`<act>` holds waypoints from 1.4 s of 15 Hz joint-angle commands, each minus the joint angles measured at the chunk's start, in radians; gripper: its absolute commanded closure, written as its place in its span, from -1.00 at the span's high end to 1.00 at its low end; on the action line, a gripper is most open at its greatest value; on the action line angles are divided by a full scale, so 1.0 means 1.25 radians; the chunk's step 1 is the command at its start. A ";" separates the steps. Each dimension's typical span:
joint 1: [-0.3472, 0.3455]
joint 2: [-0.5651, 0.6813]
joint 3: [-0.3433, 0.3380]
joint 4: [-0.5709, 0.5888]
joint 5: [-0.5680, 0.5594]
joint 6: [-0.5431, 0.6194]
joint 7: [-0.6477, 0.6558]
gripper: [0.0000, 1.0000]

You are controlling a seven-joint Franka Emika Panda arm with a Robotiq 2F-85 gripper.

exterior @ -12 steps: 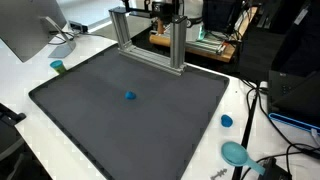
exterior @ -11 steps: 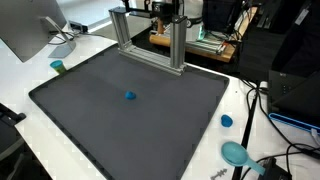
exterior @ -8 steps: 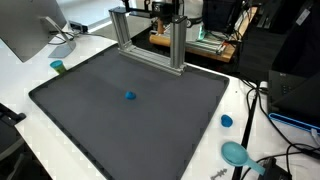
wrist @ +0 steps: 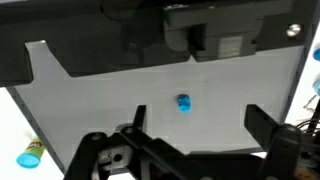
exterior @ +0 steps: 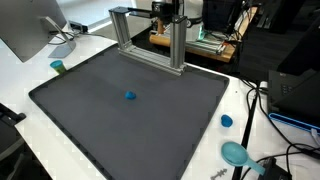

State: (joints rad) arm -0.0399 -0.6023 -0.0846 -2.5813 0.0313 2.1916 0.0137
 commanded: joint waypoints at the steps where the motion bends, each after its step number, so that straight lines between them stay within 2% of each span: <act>1: -0.012 -0.036 0.106 0.030 -0.004 -0.096 0.164 1.00; 3: 0.011 -0.017 0.142 0.026 0.015 -0.100 0.205 1.00; 5: -0.001 -0.027 0.182 -0.004 -0.003 -0.057 0.282 1.00; 6: 0.009 -0.022 0.159 0.015 -0.001 -0.083 0.234 1.00; 8: 0.009 -0.022 0.178 0.005 -0.002 -0.073 0.268 1.00; 11: 0.005 -0.046 0.170 -0.012 -0.005 -0.077 0.261 1.00; 15: 0.019 -0.150 0.104 -0.080 -0.054 -0.157 0.064 1.00; 16: 0.010 -0.067 0.136 -0.026 -0.027 -0.135 0.143 1.00; 21: 0.010 -0.072 0.132 -0.032 -0.029 -0.137 0.134 1.00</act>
State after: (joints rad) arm -0.0320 -0.6927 0.0849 -2.6239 -0.0021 2.0224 0.1787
